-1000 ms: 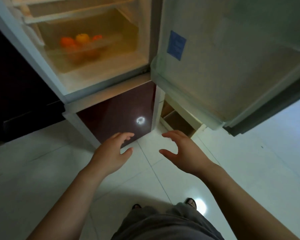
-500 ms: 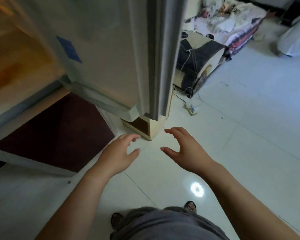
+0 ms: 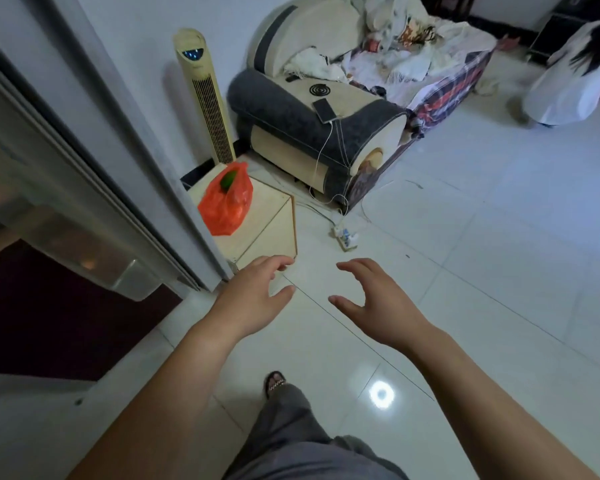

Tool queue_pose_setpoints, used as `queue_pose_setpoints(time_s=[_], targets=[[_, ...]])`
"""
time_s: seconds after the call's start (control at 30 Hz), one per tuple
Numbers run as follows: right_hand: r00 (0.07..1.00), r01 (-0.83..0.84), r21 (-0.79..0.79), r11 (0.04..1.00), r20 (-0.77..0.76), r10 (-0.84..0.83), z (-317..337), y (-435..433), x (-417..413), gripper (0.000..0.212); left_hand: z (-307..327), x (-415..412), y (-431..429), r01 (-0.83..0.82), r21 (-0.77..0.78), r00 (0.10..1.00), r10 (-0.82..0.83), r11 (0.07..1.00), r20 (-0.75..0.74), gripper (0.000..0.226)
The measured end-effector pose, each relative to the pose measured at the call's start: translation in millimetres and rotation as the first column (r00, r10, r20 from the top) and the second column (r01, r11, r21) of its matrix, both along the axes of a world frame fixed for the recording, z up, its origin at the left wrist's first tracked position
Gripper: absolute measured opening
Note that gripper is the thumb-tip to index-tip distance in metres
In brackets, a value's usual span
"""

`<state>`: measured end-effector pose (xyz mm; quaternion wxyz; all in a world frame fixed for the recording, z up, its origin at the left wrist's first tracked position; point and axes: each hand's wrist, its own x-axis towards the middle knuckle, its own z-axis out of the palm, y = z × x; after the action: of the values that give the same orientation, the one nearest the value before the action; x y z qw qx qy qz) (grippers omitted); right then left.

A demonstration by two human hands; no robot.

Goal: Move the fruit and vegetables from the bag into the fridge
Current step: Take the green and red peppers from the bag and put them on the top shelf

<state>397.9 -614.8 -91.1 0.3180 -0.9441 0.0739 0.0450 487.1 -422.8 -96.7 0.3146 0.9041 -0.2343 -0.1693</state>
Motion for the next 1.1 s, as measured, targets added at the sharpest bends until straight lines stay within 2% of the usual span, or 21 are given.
queue_pose_setpoints(time_s=[0.23,0.47,0.6,0.73,0.93,1.1], targets=[[0.997,-0.057,-0.027,0.998,-0.049,0.056,-16,-56,89,0.055,-31,80,-60,-0.045,-0.044,0.999,0.043,0.998,-0.033,0.042],[0.994,-0.025,-0.082,0.996,-0.109,0.016,-13,-128,195,0.054,-45,200,-145,-0.059,0.005,0.996,0.059,0.998,-0.072,0.043],[0.994,-0.057,-0.064,0.996,-0.092,0.051,-13,-141,257,0.053,-40,255,-153,-0.122,0.036,0.990,0.124,0.992,-0.068,0.043],[0.976,-0.195,-0.027,0.981,-0.100,0.191,-19,-128,315,0.053,-42,287,-133,-0.246,0.050,0.966,0.249,0.968,-0.065,0.043],[0.886,-0.450,0.023,0.893,-0.115,0.450,-32,-95,423,0.054,-58,328,-85,-0.498,0.086,0.859,0.505,0.863,-0.088,0.044],[0.755,-0.643,0.046,0.764,-0.130,0.643,-52,-75,517,0.052,-78,367,-56,-0.696,0.164,0.692,0.714,0.699,-0.106,0.043]])
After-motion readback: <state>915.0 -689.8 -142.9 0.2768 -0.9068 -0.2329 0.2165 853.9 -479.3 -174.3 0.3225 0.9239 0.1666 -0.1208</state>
